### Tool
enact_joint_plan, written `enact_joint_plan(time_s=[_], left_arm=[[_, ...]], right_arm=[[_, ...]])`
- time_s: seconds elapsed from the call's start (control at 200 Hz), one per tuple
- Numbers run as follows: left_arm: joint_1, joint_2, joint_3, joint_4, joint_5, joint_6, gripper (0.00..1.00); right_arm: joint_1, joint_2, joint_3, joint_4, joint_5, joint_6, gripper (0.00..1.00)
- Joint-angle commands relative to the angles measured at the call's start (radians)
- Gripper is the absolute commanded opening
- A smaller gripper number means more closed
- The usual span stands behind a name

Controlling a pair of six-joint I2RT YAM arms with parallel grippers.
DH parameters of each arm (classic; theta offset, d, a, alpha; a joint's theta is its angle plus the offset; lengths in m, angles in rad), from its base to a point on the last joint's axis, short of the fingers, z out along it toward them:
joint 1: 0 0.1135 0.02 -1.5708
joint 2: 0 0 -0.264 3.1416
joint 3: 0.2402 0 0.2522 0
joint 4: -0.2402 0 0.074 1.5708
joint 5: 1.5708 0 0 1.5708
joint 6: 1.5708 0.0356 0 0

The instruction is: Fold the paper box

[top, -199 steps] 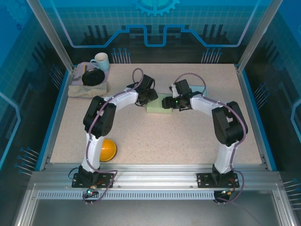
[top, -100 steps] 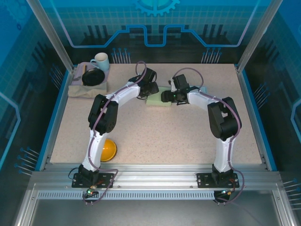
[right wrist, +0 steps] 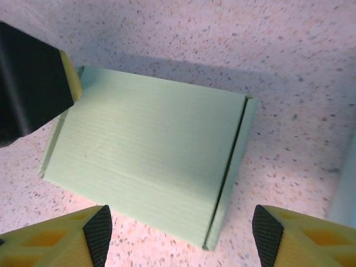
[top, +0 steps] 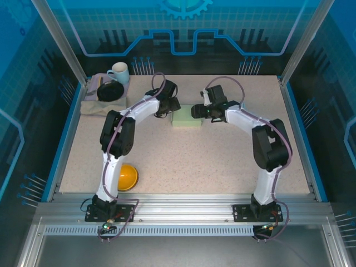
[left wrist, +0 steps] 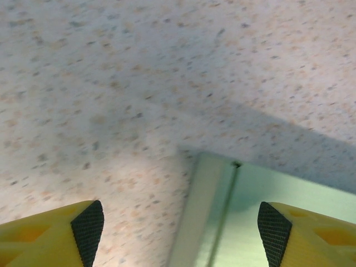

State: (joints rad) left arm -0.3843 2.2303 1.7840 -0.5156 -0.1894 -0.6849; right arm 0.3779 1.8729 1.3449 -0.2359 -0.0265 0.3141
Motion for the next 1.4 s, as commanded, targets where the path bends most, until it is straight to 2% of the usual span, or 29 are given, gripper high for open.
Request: enact_joint_plan(time_s=[0.0, 0.13, 0.295, 0.36, 0.47, 0.64, 0.71, 0.79, 0.865, 0.93, 1.015, 1.07, 1.19, 1.226, 1.271, 1.396], left_arm=[[0.009, -0.145, -0.079, 0.037, 0.002, 0.059, 0.8], [0.013, -0.265, -0.207, 0.106, -0.027, 0.138, 0.86], [0.023, -0.455, -0.411, 0.216, -0.052, 0.245, 0.91], [0.023, -0.54, -0.488, 0.255, -0.074, 0.294, 0.92], [0.022, -0.686, -0.64, 0.329, -0.141, 0.358, 0.98], [0.027, -0.912, -0.873, 0.471, -0.274, 0.448, 0.99], [0.055, -0.984, -0.967, 0.526, -0.3, 0.46, 0.99], [0.135, -1.054, -1.087, 0.619, -0.282, 0.43, 0.99], [0.213, -1.068, -1.184, 0.721, -0.293, 0.404, 0.99], [0.251, -1.045, -1.223, 0.742, -0.334, 0.4, 0.99], [0.263, -0.997, -1.22, 0.727, -0.347, 0.435, 0.99], [0.266, -0.968, -1.225, 0.743, -0.357, 0.441, 0.99], [0.301, -0.9, -1.322, 0.949, -0.326, 0.455, 0.99], [0.31, -0.906, -1.316, 0.929, -0.307, 0.462, 0.99], [0.319, -0.903, -1.351, 1.033, -0.272, 0.504, 0.99], [0.358, -0.896, -1.381, 1.134, -0.189, 0.556, 0.99]], right_arm=[[-0.002, -0.125, -0.065, -0.007, 0.042, -0.051, 0.71], [-0.006, -0.251, -0.169, 0.007, 0.101, -0.099, 0.74], [-0.028, -0.439, -0.369, 0.111, 0.18, -0.115, 0.86], [-0.036, -0.511, -0.447, 0.158, 0.22, -0.127, 0.99], [-0.05, -0.6, -0.568, 0.213, 0.288, -0.159, 1.0], [-0.091, -0.705, -0.746, 0.356, 0.381, -0.2, 1.0], [-0.139, -0.734, -0.783, 0.362, 0.398, -0.167, 1.0], [-0.189, -0.758, -0.819, 0.397, 0.383, -0.168, 1.0], [-0.229, -0.747, -0.859, 0.458, 0.37, -0.21, 1.0], [-0.263, -0.715, -0.88, 0.476, 0.369, -0.215, 1.0], [-0.301, -0.668, -0.924, 0.574, 0.335, -0.218, 1.0], [-0.313, -0.656, -0.907, 0.551, 0.318, -0.22, 1.0], [-0.331, -0.645, -0.935, 0.665, 0.287, -0.225, 1.0], [-0.336, -0.643, -0.944, 0.694, 0.277, -0.226, 1.0], [-0.34, -0.635, -0.949, 0.721, 0.252, -0.233, 1.0], [-0.345, -0.617, -0.957, 0.781, 0.205, -0.249, 1.0]])
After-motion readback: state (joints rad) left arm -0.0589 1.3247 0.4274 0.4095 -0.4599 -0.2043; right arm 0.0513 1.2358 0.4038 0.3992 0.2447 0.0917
